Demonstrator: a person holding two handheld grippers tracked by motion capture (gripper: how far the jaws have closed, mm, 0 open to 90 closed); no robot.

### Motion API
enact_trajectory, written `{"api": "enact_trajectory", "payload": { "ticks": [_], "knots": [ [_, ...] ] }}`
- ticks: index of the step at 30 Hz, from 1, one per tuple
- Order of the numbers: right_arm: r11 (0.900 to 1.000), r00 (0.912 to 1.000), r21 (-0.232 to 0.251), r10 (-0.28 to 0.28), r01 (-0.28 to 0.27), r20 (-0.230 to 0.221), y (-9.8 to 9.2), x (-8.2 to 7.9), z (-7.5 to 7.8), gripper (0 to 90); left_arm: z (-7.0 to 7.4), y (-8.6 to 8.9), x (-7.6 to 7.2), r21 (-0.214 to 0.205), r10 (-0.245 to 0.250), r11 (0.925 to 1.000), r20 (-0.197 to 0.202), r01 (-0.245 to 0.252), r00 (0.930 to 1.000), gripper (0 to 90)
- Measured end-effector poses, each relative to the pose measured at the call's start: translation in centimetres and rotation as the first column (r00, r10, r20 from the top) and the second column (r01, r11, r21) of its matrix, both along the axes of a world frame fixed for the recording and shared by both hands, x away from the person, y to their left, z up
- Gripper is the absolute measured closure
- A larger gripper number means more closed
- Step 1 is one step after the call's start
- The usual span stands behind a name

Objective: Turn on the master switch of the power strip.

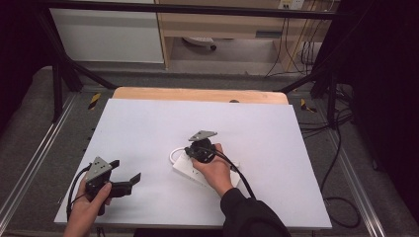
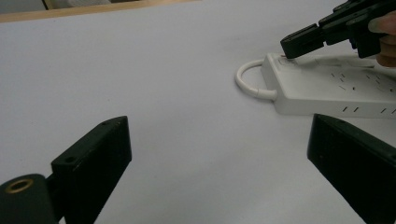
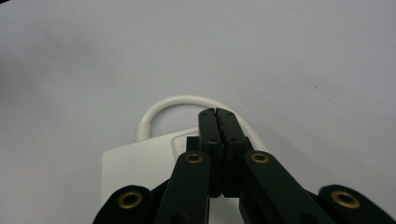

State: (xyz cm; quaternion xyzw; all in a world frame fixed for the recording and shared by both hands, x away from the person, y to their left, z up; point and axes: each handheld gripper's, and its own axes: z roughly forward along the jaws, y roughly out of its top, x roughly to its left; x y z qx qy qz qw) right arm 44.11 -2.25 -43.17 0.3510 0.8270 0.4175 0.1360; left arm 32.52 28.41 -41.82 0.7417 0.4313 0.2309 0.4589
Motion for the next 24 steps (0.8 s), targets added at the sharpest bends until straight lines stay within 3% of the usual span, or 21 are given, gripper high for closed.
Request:
{"api": "enact_trajectory", "payload": {
  "ticks": [24],
  "knots": [
    [0.9997,0.9999,-0.020,0.013,-0.013,0.005,0.53,-0.15,-0.17,90.0,-0.01,0.02,0.01,-0.008,0.000,1.0000,0.001,0.000,1.0000,6.4]
  ]
}}
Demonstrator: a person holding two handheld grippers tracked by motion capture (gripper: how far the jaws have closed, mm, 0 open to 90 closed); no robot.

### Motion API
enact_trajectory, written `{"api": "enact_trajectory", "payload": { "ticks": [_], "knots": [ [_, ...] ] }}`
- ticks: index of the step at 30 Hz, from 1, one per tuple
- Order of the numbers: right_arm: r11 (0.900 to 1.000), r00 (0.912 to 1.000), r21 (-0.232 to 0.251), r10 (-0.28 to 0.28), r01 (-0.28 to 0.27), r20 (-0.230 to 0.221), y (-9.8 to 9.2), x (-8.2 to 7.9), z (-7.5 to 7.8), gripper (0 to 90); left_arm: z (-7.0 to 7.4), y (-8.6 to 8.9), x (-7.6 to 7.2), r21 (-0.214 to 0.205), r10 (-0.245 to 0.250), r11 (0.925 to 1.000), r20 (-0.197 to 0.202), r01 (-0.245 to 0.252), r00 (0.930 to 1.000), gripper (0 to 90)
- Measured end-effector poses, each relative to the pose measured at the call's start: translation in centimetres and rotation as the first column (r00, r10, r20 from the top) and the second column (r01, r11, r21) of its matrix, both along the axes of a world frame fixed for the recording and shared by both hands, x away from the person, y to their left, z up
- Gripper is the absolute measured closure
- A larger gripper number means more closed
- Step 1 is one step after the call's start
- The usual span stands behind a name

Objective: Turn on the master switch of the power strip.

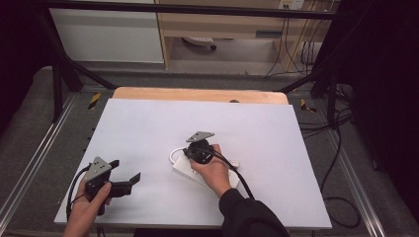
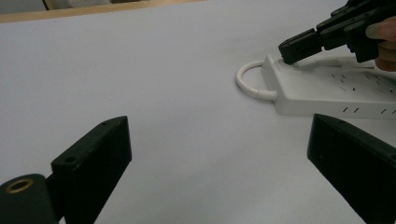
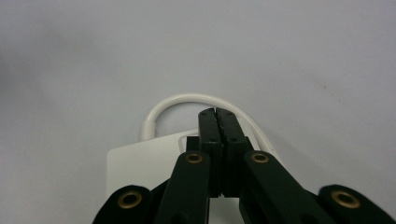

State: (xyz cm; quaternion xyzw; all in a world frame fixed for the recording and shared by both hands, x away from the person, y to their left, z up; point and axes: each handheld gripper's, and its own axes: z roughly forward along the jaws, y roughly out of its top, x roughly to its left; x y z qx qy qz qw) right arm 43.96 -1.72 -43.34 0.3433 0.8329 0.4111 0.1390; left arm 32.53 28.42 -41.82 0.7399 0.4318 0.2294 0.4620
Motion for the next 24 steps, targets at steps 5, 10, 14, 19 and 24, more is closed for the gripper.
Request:
{"api": "enact_trajectory", "payload": {
  "ticks": [5,10,14,19,24],
  "knots": [
    [0.9999,1.0000,-0.012,0.001,-0.001,0.000,0.10,-0.07,-0.07,90.0,0.02,0.01,-0.02,0.006,0.002,1.0000,0.001,-0.002,1.0000,6.3],
    [0.9999,1.0000,-0.016,0.001,-0.001,0.000,0.12,-0.09,-0.06,90.0,0.02,0.02,-0.01,0.007,0.002,1.0000,0.000,-0.002,1.0000,6.3],
    [0.9998,1.0000,-0.017,0.001,-0.001,-0.004,0.13,-0.07,-0.03,90.0,0.02,0.02,-0.01,0.007,0.001,1.0000,0.000,-0.001,1.0000,6.4],
    [0.9999,1.0000,-0.017,0.001,-0.001,-0.007,0.12,-0.06,-0.02,90.0,0.02,0.02,-0.02,0.007,0.002,1.0000,0.000,-0.002,1.0000,6.3],
    [0.9998,1.0000,-0.018,0.000,0.000,-0.009,0.12,0.01,0.01,90.0,0.01,0.02,-0.02,0.009,0.001,1.0000,-0.001,-0.001,1.0000,6.4]
  ]
}}
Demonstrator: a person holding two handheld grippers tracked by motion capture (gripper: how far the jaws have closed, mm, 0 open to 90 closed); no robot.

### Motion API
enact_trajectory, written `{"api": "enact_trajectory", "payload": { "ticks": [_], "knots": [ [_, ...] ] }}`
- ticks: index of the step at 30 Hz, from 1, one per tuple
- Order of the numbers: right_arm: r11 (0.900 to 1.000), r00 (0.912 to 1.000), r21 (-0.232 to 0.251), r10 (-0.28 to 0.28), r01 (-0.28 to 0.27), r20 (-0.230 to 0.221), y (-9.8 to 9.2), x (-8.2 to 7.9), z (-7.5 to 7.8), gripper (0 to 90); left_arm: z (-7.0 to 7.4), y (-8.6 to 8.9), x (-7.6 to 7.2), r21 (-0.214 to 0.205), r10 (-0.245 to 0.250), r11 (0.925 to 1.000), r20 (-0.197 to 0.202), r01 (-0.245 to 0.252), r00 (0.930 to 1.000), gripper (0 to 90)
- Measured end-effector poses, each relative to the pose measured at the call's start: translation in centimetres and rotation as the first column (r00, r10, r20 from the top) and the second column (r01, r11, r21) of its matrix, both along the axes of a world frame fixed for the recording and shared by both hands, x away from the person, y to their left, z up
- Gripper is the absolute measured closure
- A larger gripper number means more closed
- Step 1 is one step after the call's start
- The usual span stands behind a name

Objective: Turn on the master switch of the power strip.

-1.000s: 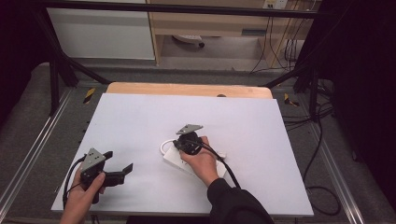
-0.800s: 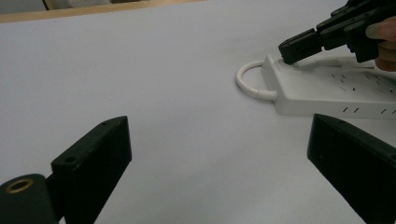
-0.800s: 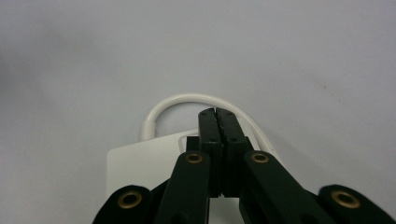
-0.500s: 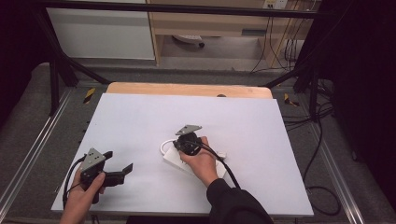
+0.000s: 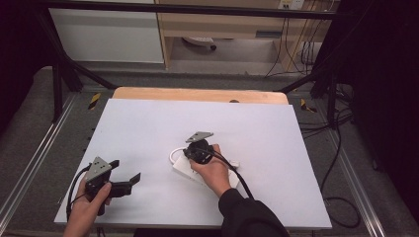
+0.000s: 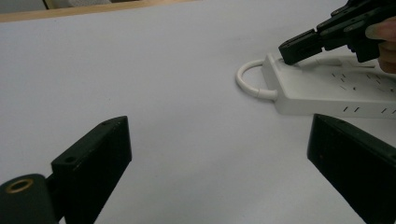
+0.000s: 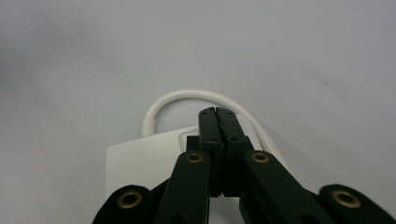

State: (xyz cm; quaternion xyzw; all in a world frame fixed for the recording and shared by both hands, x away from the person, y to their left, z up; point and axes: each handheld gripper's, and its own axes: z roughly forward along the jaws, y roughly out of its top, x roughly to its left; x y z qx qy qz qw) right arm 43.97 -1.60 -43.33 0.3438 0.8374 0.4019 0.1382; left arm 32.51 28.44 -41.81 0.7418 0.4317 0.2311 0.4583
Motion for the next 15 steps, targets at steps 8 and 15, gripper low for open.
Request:
{"api": "enact_trajectory", "payload": {
  "ticks": [8,15],
  "knots": [
    [1.0000,1.0000,-0.003,-0.002,0.002,-0.001,0.06,-0.01,0.02,90.0,-0.05,-0.06,0.02,-0.005,-0.002,1.0000,-0.004,0.002,1.0000,6.4],
    [1.0000,1.0000,-0.008,-0.003,0.003,0.002,0.11,-0.07,0.02,90.0,-0.06,-0.06,0.02,-0.003,-0.002,1.0000,-0.005,0.002,1.0000,6.4]
  ]
}}
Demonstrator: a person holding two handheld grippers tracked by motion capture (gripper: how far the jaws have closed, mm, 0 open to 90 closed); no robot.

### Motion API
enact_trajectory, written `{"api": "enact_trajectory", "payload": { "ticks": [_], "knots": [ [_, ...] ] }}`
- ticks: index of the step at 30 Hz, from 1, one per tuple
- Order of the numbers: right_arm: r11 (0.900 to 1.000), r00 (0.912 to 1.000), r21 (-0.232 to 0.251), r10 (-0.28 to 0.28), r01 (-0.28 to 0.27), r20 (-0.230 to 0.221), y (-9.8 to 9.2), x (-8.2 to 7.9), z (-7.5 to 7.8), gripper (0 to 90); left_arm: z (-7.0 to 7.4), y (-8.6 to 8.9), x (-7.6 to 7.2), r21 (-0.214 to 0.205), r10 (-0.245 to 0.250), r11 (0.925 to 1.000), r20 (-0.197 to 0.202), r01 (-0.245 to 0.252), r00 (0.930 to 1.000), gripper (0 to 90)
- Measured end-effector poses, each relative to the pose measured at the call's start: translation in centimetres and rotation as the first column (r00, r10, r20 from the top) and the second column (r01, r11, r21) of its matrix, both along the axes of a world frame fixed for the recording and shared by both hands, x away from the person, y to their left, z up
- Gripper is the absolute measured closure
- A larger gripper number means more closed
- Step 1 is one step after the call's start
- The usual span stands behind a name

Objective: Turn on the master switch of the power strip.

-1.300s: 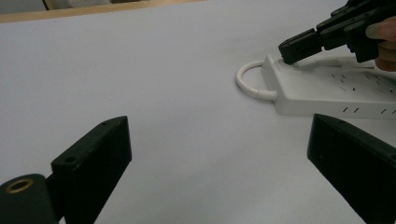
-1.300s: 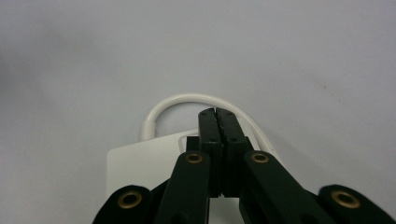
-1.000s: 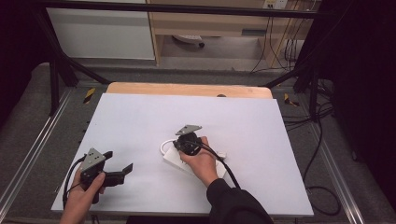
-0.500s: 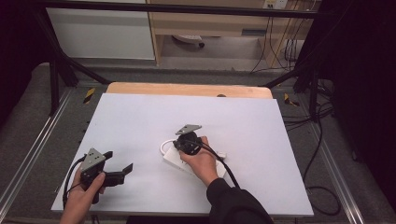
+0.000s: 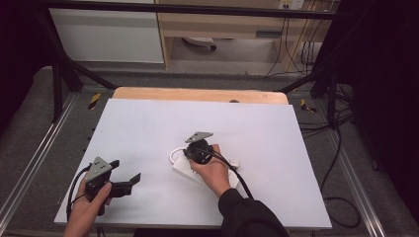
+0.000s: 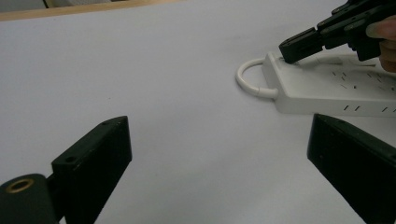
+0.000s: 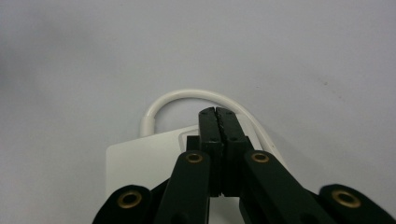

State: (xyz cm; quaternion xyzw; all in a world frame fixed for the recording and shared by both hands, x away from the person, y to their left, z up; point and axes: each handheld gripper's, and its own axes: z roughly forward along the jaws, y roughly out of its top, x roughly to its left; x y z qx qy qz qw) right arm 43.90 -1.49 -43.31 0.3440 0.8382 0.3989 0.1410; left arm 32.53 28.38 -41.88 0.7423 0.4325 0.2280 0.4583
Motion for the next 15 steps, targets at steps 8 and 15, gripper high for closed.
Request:
{"api": "enact_trajectory", "payload": {
  "ticks": [8,15],
  "knots": [
    [1.0000,1.0000,-0.007,0.002,-0.002,0.004,0.04,-0.02,-0.02,90.0,-0.01,0.00,0.01,0.001,0.001,1.0000,0.000,-0.001,1.0000,6.4],
    [1.0000,1.0000,-0.008,0.002,-0.002,0.001,0.05,-0.02,-0.06,90.0,-0.02,-0.01,0.01,0.001,0.001,1.0000,0.000,-0.001,1.0000,6.4]
  ]
}}
